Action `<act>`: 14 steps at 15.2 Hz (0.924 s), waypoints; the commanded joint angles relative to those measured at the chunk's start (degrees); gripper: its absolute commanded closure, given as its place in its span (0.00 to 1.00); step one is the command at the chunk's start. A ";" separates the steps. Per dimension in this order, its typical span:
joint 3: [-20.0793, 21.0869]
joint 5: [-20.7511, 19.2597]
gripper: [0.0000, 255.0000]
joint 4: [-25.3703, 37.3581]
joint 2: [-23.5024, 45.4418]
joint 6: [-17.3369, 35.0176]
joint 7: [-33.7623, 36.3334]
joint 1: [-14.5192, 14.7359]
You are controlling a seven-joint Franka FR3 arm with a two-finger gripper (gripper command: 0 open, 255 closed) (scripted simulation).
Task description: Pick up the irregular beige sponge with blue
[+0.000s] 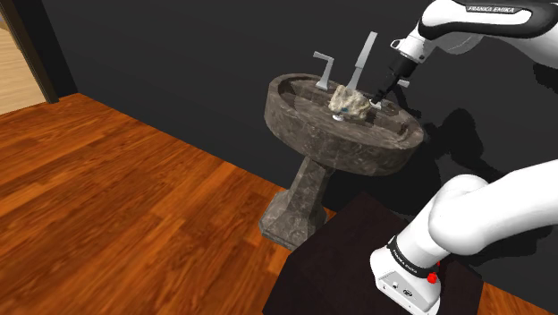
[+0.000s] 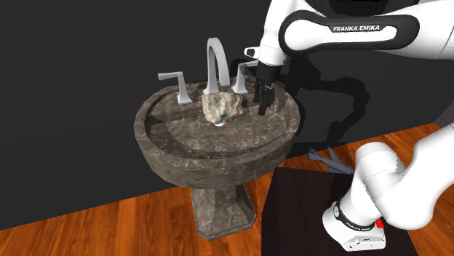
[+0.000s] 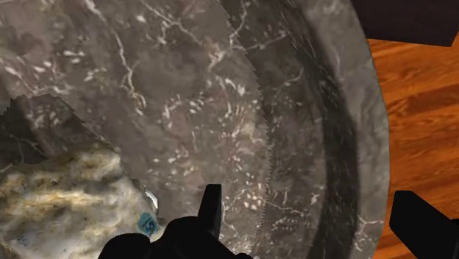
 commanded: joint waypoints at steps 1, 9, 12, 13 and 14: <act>-3.94 2.07 0.00 2.74 4.09 1.40 -5.27 1.39; -19.83 21.57 0.00 19.07 27.79 -0.71 -30.08 5.43; -21.35 32.54 0.00 27.70 39.88 -5.82 -39.53 0.68; -20.73 35.69 0.00 30.85 43.54 -7.70 -41.89 -1.91; -19.77 38.50 0.00 34.13 46.94 -9.54 -43.83 -4.72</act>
